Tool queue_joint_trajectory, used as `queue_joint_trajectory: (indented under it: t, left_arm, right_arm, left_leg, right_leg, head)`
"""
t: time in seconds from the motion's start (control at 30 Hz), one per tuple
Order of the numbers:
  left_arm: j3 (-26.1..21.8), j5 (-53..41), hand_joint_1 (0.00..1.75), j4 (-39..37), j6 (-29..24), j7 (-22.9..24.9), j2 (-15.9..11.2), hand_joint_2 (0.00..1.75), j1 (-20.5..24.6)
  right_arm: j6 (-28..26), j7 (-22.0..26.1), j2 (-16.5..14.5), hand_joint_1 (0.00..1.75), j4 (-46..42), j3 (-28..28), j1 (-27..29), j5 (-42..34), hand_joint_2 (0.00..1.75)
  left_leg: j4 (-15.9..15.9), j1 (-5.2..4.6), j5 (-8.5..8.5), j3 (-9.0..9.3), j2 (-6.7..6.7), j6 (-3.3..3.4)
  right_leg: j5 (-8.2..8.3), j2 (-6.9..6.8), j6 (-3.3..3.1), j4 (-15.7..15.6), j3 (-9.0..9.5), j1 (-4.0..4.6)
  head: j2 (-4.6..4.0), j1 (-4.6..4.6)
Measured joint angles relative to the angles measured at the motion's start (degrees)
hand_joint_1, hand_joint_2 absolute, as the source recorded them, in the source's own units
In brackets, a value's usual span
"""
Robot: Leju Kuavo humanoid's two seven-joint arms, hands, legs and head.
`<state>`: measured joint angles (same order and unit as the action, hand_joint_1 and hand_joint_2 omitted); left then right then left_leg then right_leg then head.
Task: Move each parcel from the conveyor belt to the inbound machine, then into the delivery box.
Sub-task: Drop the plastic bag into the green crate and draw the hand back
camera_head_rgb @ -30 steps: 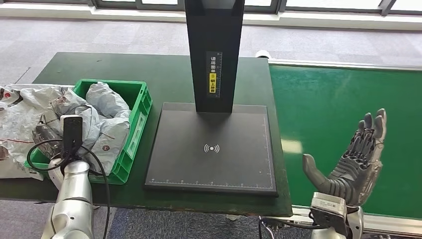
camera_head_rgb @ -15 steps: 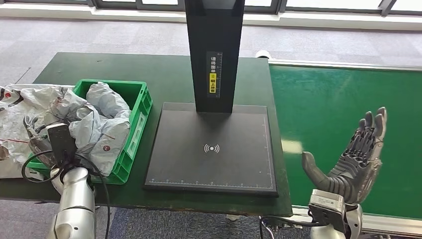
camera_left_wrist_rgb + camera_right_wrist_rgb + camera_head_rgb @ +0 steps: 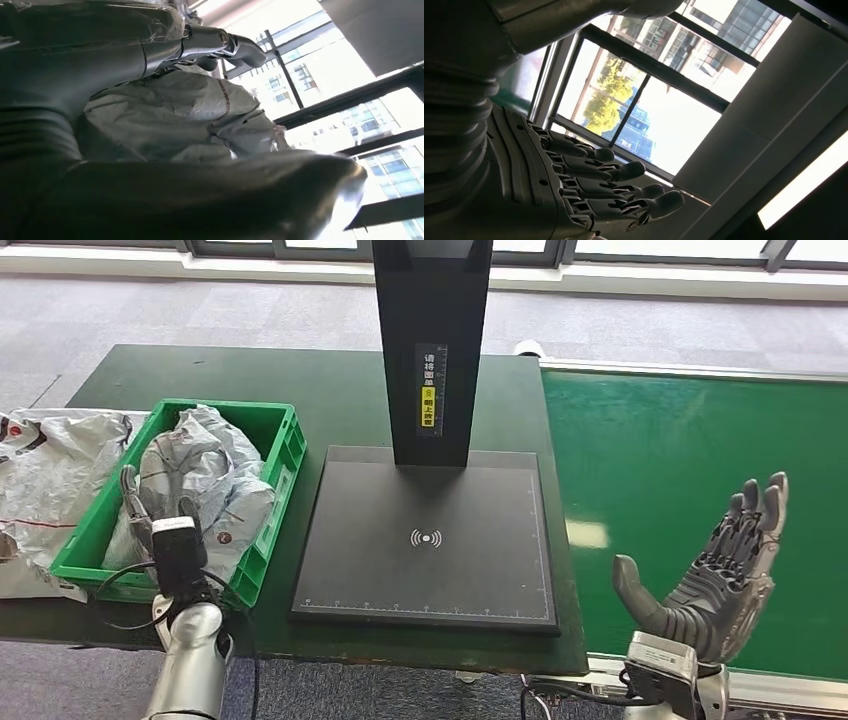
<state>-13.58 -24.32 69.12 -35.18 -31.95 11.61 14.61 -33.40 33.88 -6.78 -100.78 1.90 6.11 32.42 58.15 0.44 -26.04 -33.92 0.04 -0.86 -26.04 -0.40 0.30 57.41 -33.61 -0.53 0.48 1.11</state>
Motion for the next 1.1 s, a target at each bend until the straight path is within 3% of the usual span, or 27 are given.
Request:
queue_joint_trajectory:
  t: [0.2,0.37,0.63,0.77,0.93,1.1]
  left_arm:
    - [5.61,-2.03,0.00,1.98,-1.81,2.45,0.24,0.00,-1.65]
    - [8.52,8.47,0.00,3.32,2.98,-5.03,0.09,0.00,-2.26]
    - [10.84,10.28,0.00,6.15,4.18,-6.37,0.06,0.00,-3.62]
    - [12.56,15.09,0.00,12.05,7.95,-7.93,-0.04,0.00,-6.85]
    - [16.55,20.86,0.00,24.48,16.98,-8.32,-0.33,0.00,-12.72]
    - [20.27,19.86,0.00,29.13,21.67,-8.37,-1.13,0.00,-13.63]
  right_arm:
    - [-0.17,1.06,0.00,0.00,0.00,0.00,0.27,-1.46,1.75]
    - [-0.76,2.91,0.00,0.00,0.00,-0.01,0.64,-2.93,1.75]
    - [-0.96,3.32,0.00,0.00,0.00,-0.01,0.95,-3.19,1.75]
    - [-1.44,4.71,0.00,0.00,-0.10,-0.01,1.50,-4.69,1.75]
    - [-5.37,6.12,0.52,0.00,-2.05,0.00,2.35,-9.41,1.75]
    - [-6.35,6.26,1.33,0.00,-5.01,0.02,3.06,-11.65,1.75]
  left_leg:
    - [0.00,0.01,0.00,-0.01,-0.02,0.00]
    - [0.00,0.01,0.00,0.00,-0.01,0.00]
    - [0.00,0.00,-0.01,-0.01,0.00,0.01]
    - [0.00,0.01,-0.03,0.01,0.04,-0.01]
    - [0.00,0.00,-0.12,-0.01,0.06,0.04]
    - [0.00,-0.03,-0.18,0.03,0.05,0.06]
  right_leg:
    - [0.00,-0.03,0.00,0.00,0.01,0.01]
    - [0.00,-0.02,0.00,0.01,0.01,0.01]
    - [-0.01,-0.02,0.00,0.00,0.01,0.01]
    - [-0.01,0.05,0.00,0.01,-0.01,0.02]
    - [-0.11,0.07,0.10,0.00,-0.01,0.00]
    - [-0.14,0.04,0.10,-0.01,0.02,-0.03]
  head:
    - [0.00,0.00]
    - [0.00,0.00]
    - [0.00,0.00]
    - [0.00,0.00]
    - [0.00,0.00]
    - [0.00,0.00]
